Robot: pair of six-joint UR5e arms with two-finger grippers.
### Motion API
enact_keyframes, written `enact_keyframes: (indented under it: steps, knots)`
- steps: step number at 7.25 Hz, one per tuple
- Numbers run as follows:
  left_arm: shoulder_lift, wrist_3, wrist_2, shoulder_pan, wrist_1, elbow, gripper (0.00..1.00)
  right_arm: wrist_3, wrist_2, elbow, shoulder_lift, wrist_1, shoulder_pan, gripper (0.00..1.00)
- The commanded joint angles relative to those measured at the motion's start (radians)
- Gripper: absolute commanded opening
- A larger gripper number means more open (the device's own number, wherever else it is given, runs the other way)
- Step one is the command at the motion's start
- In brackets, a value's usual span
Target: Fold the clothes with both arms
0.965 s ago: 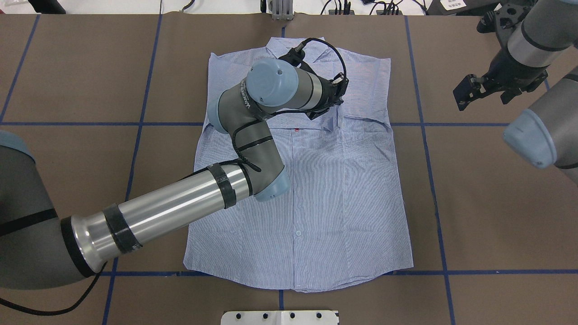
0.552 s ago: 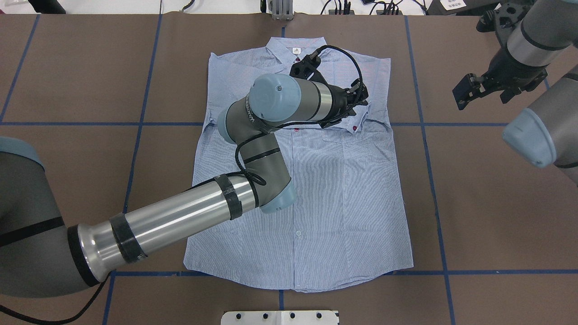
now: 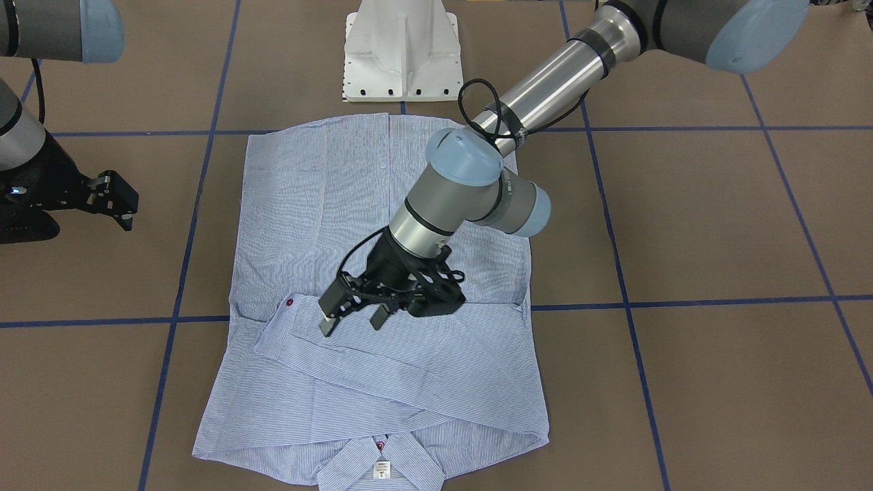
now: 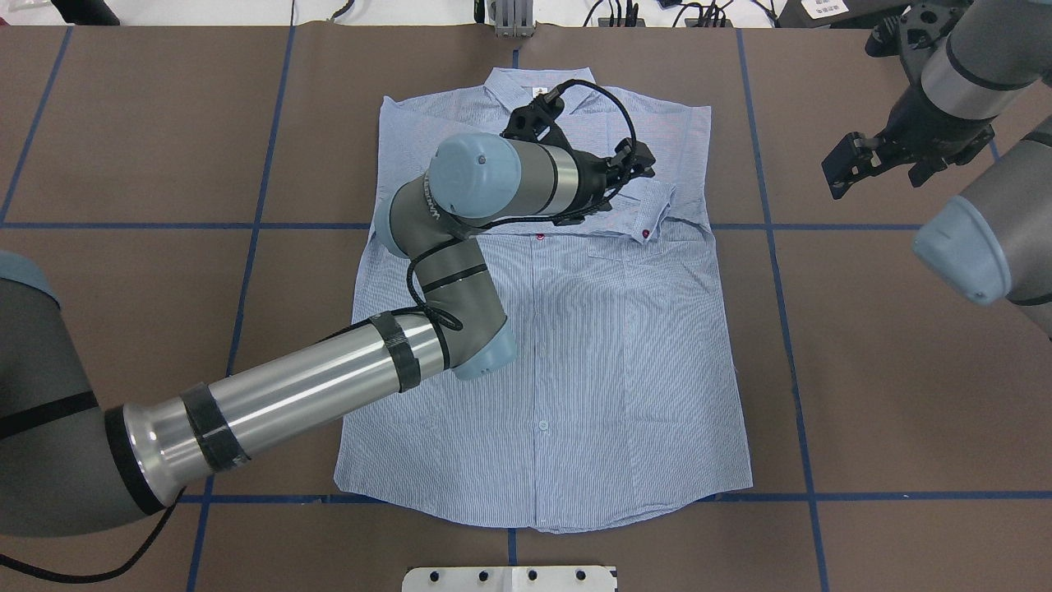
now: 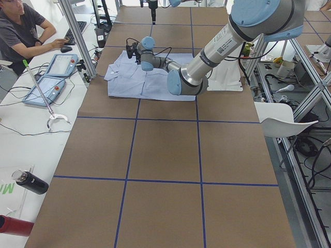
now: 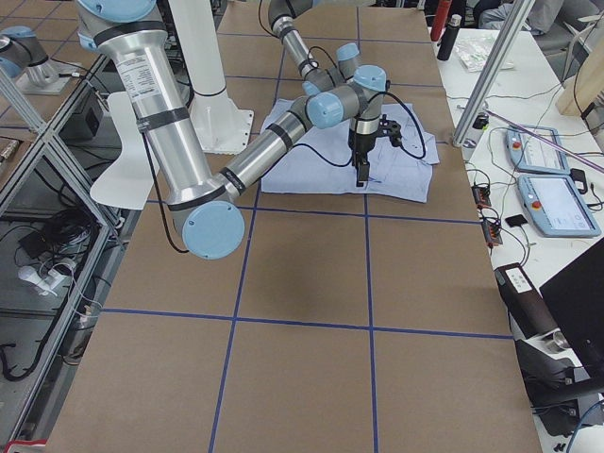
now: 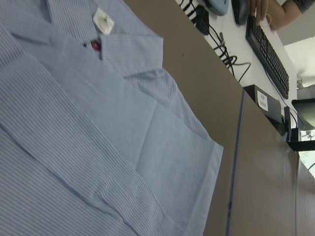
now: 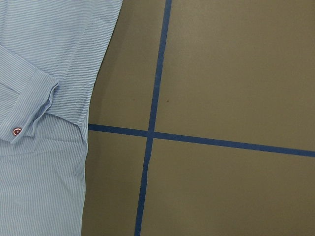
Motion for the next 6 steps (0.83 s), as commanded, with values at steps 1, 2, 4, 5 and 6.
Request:
enact_keyframes:
  steps: [1, 2, 4, 5, 6]
  knots:
    - [0.020, 0.143, 0.081, -0.107, 0.111, 0.034, 0.98, 0.003, 0.001, -0.003, 0.003, 0.024, 0.000, 1.00]
    - [0.020, 0.197, 0.190, -0.109, 0.112, 0.098, 0.98, 0.003, 0.001, -0.005, 0.003, 0.026, -0.001, 1.00]
    - [0.022, 0.236, 0.247, -0.134, 0.110, 0.158, 0.97, 0.020, 0.004, -0.020, 0.009, 0.065, -0.001, 1.00]
    - [0.026, 0.236, 0.293, -0.133, 0.110, 0.193, 0.96, 0.023, 0.021, -0.020, 0.009, 0.069, -0.001, 1.00]
    - [0.043, 0.254, 0.301, -0.130, 0.112, 0.209, 0.96, 0.028, 0.028, -0.020, 0.007, 0.069, -0.001, 1.00]
